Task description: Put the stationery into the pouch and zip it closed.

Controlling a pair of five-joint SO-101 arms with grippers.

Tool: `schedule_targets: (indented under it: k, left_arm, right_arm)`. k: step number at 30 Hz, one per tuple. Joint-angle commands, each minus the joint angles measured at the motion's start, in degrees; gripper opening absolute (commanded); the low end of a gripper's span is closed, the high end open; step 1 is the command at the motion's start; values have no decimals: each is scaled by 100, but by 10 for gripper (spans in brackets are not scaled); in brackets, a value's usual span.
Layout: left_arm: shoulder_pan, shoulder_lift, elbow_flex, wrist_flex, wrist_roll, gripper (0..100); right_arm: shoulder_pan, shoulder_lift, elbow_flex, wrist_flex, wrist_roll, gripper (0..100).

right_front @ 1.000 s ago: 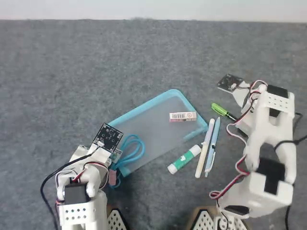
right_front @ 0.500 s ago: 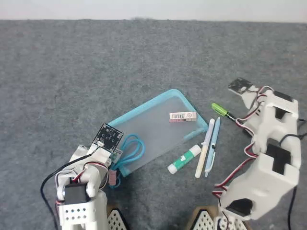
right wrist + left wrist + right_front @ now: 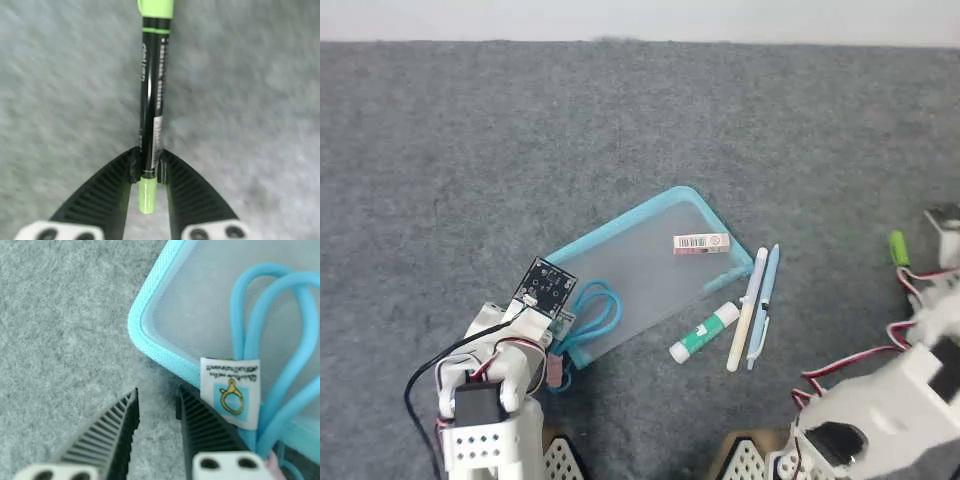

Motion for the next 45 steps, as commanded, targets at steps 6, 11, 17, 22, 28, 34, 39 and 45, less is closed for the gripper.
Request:
schedule_targets:
  k: [6,11,17,22,28,34,39,45]
  left_arm:
    - [-44,-141,-40,-26,-35,112]
    - [-44,-141,-40,-26,-35,112]
    - [-44,-141,-40,-26,-35,112]
    - [-44,-141,-40,-26,-35,112]
    - [-44,-141,-40,-26,-35,112]
    - [-44,-141,-40,-26,-35,112]
    - [-44,-141,-40,-26,-35,112]
    - [-44,-141,-40,-26,-35,112]
  right_arm:
    - [286,-277,-545,259,185,68]
    - [22,-673,-545,875,132,214]
    - [-699,-1648,-519,1921,-695,188]
    - [-2097,-2501,316,2378,-2048,189]
    - [-4136,-3415,2330,1235,-3754,188]
    - [-4848,-3635,2857,910,-4167,188]
    - [-5077,-3538,3095,884,-4185,187]
    - [-5473,-3187,3279,303,-4484,188]
